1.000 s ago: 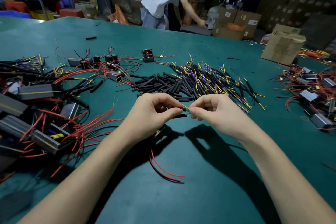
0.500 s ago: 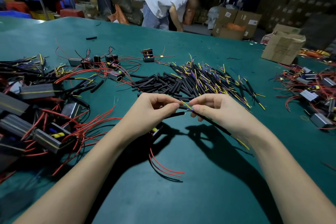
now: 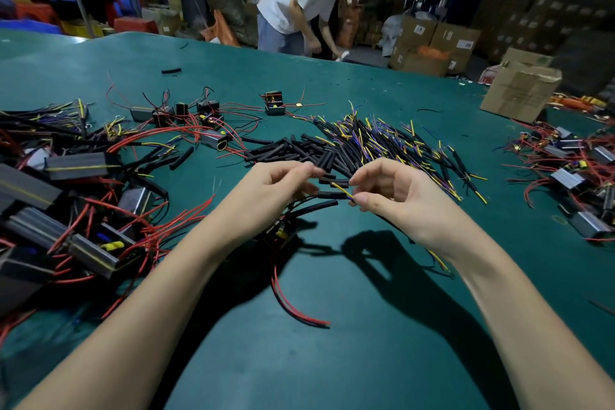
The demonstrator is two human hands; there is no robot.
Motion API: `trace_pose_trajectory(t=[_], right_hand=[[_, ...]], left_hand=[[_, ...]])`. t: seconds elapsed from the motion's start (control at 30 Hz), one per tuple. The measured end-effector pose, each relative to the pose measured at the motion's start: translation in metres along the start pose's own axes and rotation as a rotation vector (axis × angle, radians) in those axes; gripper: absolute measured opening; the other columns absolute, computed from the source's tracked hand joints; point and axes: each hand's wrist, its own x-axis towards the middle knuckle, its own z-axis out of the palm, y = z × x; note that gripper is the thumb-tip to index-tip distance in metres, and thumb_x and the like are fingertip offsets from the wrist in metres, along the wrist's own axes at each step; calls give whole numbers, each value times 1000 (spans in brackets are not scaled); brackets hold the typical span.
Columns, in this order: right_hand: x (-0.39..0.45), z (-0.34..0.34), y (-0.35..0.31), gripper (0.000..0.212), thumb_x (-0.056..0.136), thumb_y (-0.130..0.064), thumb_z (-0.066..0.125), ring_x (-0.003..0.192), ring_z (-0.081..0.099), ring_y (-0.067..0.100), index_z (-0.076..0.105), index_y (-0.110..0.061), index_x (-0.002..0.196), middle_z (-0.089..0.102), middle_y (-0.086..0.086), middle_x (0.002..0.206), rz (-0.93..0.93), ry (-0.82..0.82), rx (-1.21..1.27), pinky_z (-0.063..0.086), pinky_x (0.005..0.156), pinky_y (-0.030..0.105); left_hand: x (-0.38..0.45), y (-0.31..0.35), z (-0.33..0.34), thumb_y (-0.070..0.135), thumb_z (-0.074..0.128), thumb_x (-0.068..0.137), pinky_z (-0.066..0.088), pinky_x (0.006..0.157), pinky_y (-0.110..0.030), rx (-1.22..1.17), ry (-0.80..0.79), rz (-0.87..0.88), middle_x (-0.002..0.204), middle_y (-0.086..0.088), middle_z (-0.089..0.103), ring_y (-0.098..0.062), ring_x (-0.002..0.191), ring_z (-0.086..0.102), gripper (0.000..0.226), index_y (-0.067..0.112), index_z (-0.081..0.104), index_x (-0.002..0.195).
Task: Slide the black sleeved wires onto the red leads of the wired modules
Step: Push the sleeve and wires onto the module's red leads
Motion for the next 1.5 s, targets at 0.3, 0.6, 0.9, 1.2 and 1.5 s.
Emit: trace_pose_trajectory(t=[0.3, 0.6, 0.9, 1.2, 1.5], right_hand=[[-4, -3, -9, 16, 88, 7, 58, 64, 58, 14, 57, -9, 90, 63, -12, 72, -63, -113, 14, 47, 72, 21], [-3, -3, -9, 14, 86, 3, 64, 66, 62, 18, 60, -10, 85, 63, -4, 75, -130, -94, -135, 49, 72, 22], [-1, -1, -7, 14, 86, 4, 63, 67, 61, 15, 61, -11, 85, 65, -6, 74, -106, -97, -118, 49, 70, 22], [-2, -6, -4, 10, 82, -22, 73, 65, 50, 7, 68, -21, 73, 60, -8, 69, -121, -10, -467, 39, 65, 19], [-2, -2, -5, 9, 83, -9, 72, 69, 49, 7, 65, -8, 77, 54, -3, 78, -283, -55, -600, 35, 66, 13]], left_hand=[[-5, 6, -13, 26, 62, 89, 43, 58, -18, -7, -278, -135, 69, 5, 66, -11, 66, 52, 19, 11, 74, 91], [-3, 4, -6, 5, 73, 80, 39, 51, -14, -30, -202, 31, 58, 6, 63, -3, 52, 49, 16, 21, 74, 79], [-4, 3, 3, 4, 69, 82, 29, 47, -13, -82, -186, 116, 53, 5, 54, -6, 51, 38, 13, 16, 74, 83], [-4, 6, 0, 1, 75, 76, 39, 61, -17, 84, -123, 269, 79, -13, 60, -2, 59, 48, 18, 18, 74, 81], [-4, 2, 6, 9, 78, 75, 39, 59, -28, 152, -75, 288, 77, -7, 62, -27, 65, 53, 11, 18, 78, 83]])
